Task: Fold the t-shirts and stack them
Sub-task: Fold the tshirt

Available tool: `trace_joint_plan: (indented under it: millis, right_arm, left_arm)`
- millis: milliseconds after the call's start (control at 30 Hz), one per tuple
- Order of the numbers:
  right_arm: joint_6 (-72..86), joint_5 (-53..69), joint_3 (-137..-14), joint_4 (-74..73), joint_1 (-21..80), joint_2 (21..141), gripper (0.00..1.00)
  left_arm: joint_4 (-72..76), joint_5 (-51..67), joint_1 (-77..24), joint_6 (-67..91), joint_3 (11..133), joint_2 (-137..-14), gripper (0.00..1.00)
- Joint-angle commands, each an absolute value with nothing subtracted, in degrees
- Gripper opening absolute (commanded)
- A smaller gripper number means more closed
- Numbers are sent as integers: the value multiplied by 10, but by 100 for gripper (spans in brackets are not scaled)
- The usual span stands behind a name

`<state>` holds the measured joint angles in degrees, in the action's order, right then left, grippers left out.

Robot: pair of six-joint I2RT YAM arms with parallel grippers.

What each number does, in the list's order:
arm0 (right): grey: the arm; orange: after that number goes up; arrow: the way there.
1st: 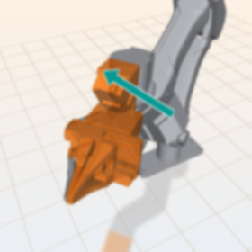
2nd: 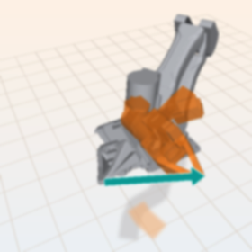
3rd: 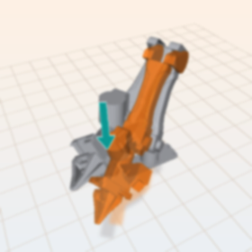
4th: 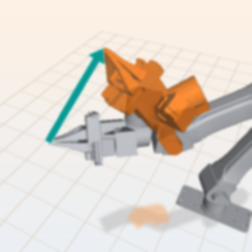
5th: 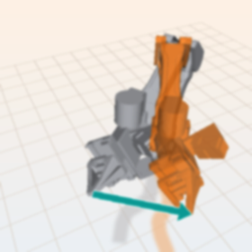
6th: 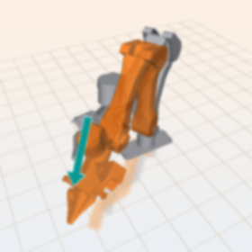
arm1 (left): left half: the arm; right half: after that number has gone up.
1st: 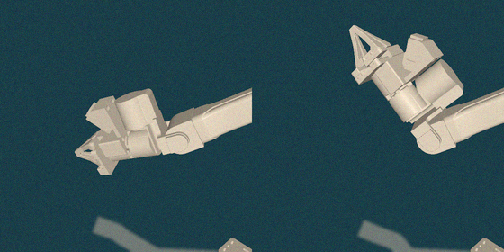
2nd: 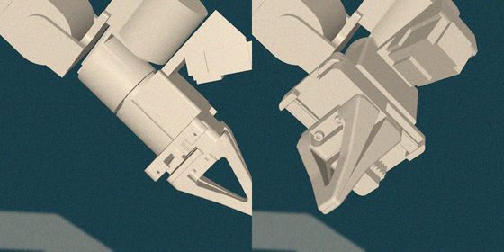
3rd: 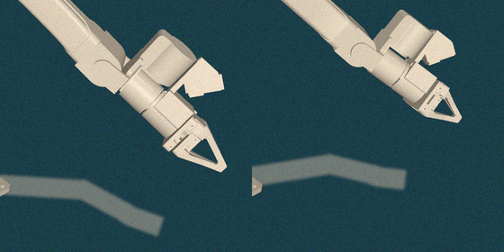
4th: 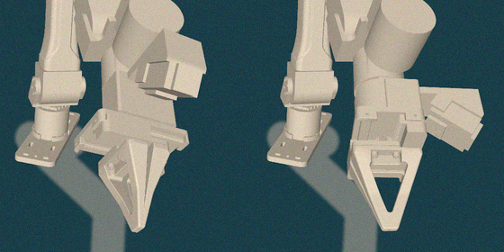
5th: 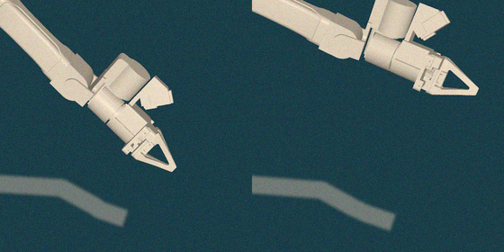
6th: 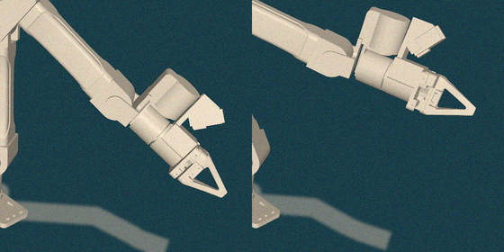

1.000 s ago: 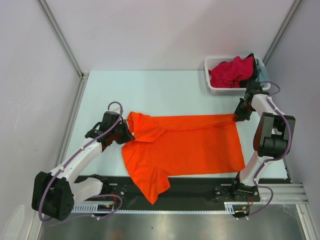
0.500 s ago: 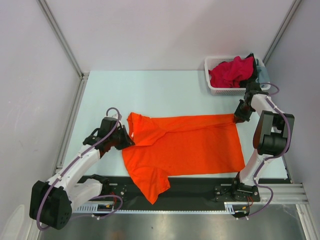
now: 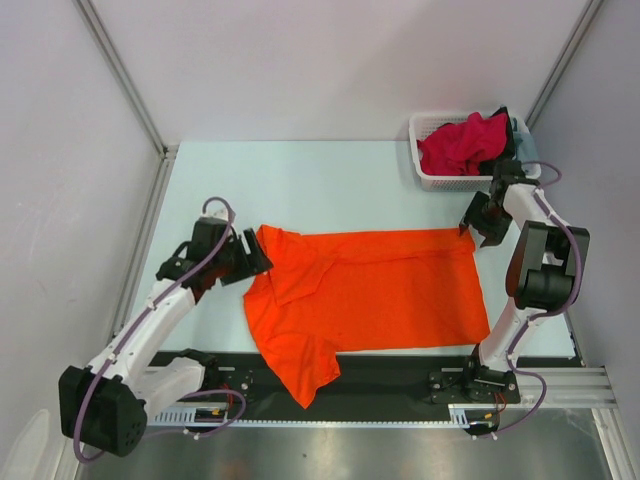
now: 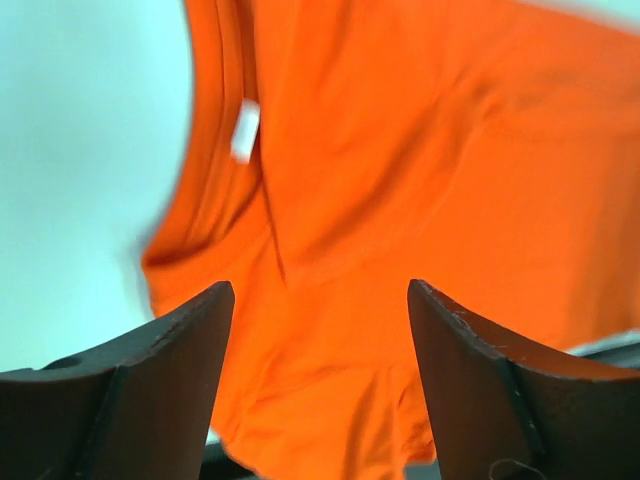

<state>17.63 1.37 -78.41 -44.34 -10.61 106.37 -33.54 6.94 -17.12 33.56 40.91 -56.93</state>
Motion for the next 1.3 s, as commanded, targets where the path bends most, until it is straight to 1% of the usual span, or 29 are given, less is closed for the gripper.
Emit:
trace_joint_plan:
  millis: [0,33,100,133,167,200,233,333,433,533,633,767,867,967,1067,1133,1167,1200,1267]
  right_arm:
    - [198,29,-835,-405,-102,1027,68]
    - [203,32,-841,-403,-98,1028,71]
    - [204,52,-850,-378,-93,1035,74]
    - [202,59,-853,-365,-91,1038,76]
    - [193,61,-857,-347,-84,1041,76]
    - [192,57,-860,-343,-83,1045,77]
    - [192,56,-862,-340,-82,1047,78]
    - [191,73,-859,-336,-81,1051,78]
    - [174,63,-845,-341,-81,1042,78]
    - [159,54,-834,-356,-89,1036,78]
    - [142,39,-829,-361,-99,1033,78]
    - [125,80,-827,-365,-112,1048,74]
    - [119,97,-831,-373,-113,1069,70]
    - [113,92,-825,-374,-112,1078,68]
    - [107,79,-826,-378,-112,1084,68]
    - [105,75,-829,-380,-113,1090,68]
    - [105,71,-830,-381,-114,1092,68]
    - [105,71,-829,-381,-115,1095,68]
    - [102,78,-831,-384,-116,1102,68]
  left_arm:
    - [-302,40,-136,300,475,-606,77]
    - [-295,45,-129,288,497,-627,77]
    - [-280,47,-117,275,525,-667,75]
    - [-276,47,-113,262,540,-719,75]
    - [-267,61,-109,259,568,-743,72]
    - [-264,71,-100,257,585,-773,63]
    - [-264,76,-97,254,619,-821,59]
    - [-277,85,-90,257,678,-909,56]
    - [-266,97,-86,263,707,-952,53]
    - [-251,122,-78,273,728,-993,46]
    - [-251,122,-77,275,740,-1021,45]
    - [-256,113,-77,271,744,-1045,44]
    - [-259,105,-75,264,748,-1058,47]
    - [-260,101,-71,258,753,-1066,48]
    - [-253,109,-69,255,752,-1073,47]
    - [-249,114,-68,252,752,-1078,40]
    - [-248,114,-66,251,754,-1084,35]
    - [-248,113,-65,249,753,-1086,20]
    - [-250,109,-58,247,754,-1088,10]
